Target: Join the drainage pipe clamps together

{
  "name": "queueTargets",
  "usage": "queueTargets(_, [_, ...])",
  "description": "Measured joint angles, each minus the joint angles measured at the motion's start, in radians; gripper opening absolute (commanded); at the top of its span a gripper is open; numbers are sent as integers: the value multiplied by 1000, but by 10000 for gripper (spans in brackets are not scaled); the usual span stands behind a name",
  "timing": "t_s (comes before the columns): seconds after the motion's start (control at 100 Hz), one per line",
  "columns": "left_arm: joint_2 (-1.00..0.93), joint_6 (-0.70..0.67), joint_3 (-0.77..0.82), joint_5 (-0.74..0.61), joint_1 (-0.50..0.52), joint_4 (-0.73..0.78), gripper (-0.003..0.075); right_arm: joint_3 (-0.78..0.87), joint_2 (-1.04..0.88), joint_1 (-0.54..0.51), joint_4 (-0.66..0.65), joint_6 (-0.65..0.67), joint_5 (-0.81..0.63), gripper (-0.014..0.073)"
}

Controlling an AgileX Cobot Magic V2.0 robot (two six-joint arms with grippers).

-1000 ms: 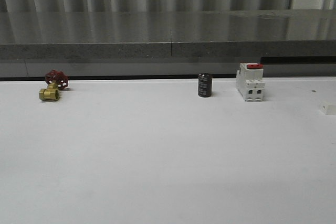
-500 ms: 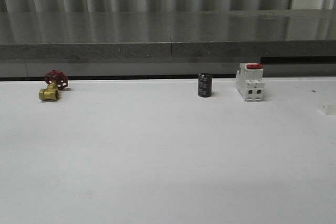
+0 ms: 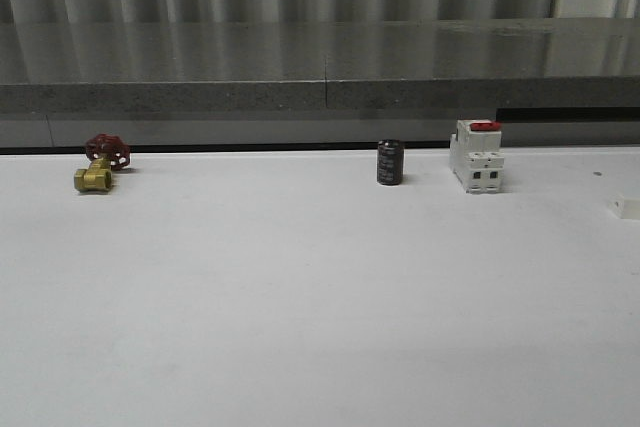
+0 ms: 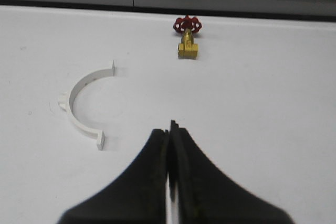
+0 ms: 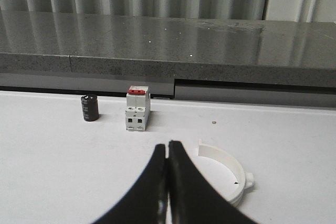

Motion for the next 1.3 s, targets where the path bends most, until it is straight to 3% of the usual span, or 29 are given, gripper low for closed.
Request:
queueTargets(0.26, [77, 0, 0, 11, 0, 2, 12, 0, 0, 0, 0, 0, 0, -67])
queueTargets(0.36, [83, 0, 0, 16, 0, 2, 161, 0, 0, 0, 0, 0, 0, -67])
queueTargets(0.48, [83, 0, -2, 18, 0, 2, 394, 0, 0, 0, 0, 0, 0, -67])
queueTargets(0.55, [83, 0, -4, 18, 0, -11, 458, 0, 0, 0, 0, 0, 0, -67])
queueTargets(0.86, [140, 0, -67, -23, 0, -21, 461, 0, 0, 0, 0, 0, 0, -67])
queueTargets(1.07, [406, 0, -287, 48, 16, 6, 462, 0, 0, 0, 0, 0, 0, -67])
queueTargets(1.3, [714, 53, -534, 151, 142, 18, 462, 0, 0, 0, 0, 0, 0, -67])
